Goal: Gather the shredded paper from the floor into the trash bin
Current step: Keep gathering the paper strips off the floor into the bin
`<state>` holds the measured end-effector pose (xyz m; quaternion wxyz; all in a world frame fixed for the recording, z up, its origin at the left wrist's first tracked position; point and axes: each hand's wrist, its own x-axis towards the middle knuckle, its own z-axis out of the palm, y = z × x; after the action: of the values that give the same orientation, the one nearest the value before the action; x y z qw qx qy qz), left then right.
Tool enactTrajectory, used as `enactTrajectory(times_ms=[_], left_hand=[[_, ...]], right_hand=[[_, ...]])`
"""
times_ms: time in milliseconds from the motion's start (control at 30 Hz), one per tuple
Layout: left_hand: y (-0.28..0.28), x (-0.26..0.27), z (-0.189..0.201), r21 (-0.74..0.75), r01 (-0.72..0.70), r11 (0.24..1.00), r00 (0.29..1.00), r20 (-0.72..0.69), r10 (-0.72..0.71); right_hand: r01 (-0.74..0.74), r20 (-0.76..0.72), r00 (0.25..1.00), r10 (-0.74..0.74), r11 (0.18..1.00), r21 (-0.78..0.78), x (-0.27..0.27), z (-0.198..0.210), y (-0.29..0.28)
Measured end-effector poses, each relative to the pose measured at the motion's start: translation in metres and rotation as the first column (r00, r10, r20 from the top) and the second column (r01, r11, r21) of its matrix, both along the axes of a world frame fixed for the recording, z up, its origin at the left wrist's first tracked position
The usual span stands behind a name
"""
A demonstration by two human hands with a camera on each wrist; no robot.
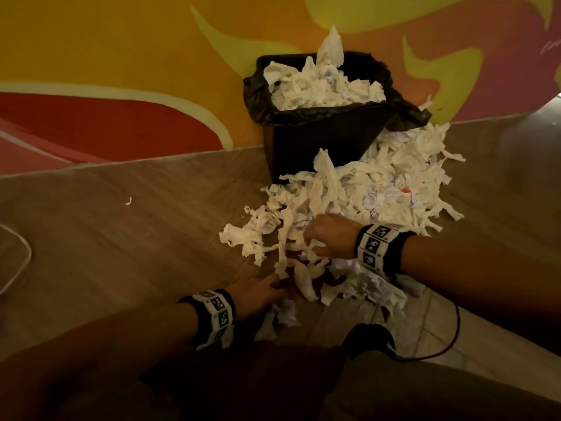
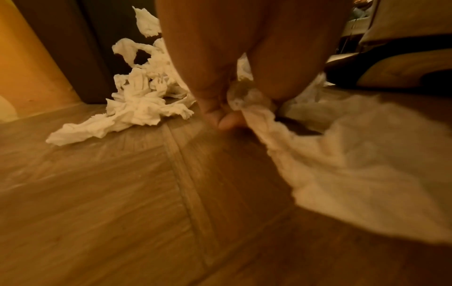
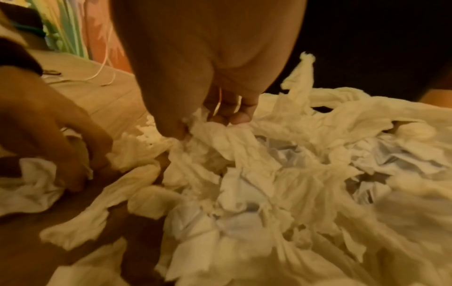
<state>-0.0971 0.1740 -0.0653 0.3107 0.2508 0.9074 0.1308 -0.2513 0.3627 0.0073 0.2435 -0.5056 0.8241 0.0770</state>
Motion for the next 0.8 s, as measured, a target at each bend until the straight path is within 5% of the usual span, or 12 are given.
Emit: enactTrajectory(times_ms=[67, 267, 400, 567, 667, 800], left_hand=[[-0.002, -0.008, 0.002, -0.008, 0.064, 0.998, 0.998, -0.007, -0.064], [-0.023, -0.031, 0.018, 0.101, -0.13, 0.986, 0.991, 0.016, 0.13], [-0.036, -0.05, 0.043, 0.267, -0.361, 0.893, 0.932, 0.123, 0.34], [-0.074, -0.072, 0.048, 0.177, -0.461, 0.87, 0.88, 0.222, 0.421], [-0.089, -0.076, 0.043, 0.128, -0.508, 0.852, 0.854, 0.2, 0.48], [-0.099, -0.077, 0.036, 0.167, -0.587, 0.792, 0.808, 0.175, 0.562]], right_hand=[[0.12, 0.119, 0.987, -0.108, 0.988, -0.097, -0.005, 0.004, 0.002], [0.2, 0.129, 0.978, -0.165, 0.918, -0.344, -0.006, 0.014, -0.002], [0.149, 0.15, 0.981, -0.119, 0.967, -0.205, 0.003, 0.01, -0.013], [-0.052, 0.101, 0.994, 0.048, 0.998, 0.036, 0.025, -0.013, -0.031], [-0.059, 0.26, 0.966, 0.011, 0.983, 0.176, 0.03, -0.022, -0.037], [-0.222, 0.192, 0.963, 0.187, 0.958, 0.181, 0.036, -0.03, -0.037]])
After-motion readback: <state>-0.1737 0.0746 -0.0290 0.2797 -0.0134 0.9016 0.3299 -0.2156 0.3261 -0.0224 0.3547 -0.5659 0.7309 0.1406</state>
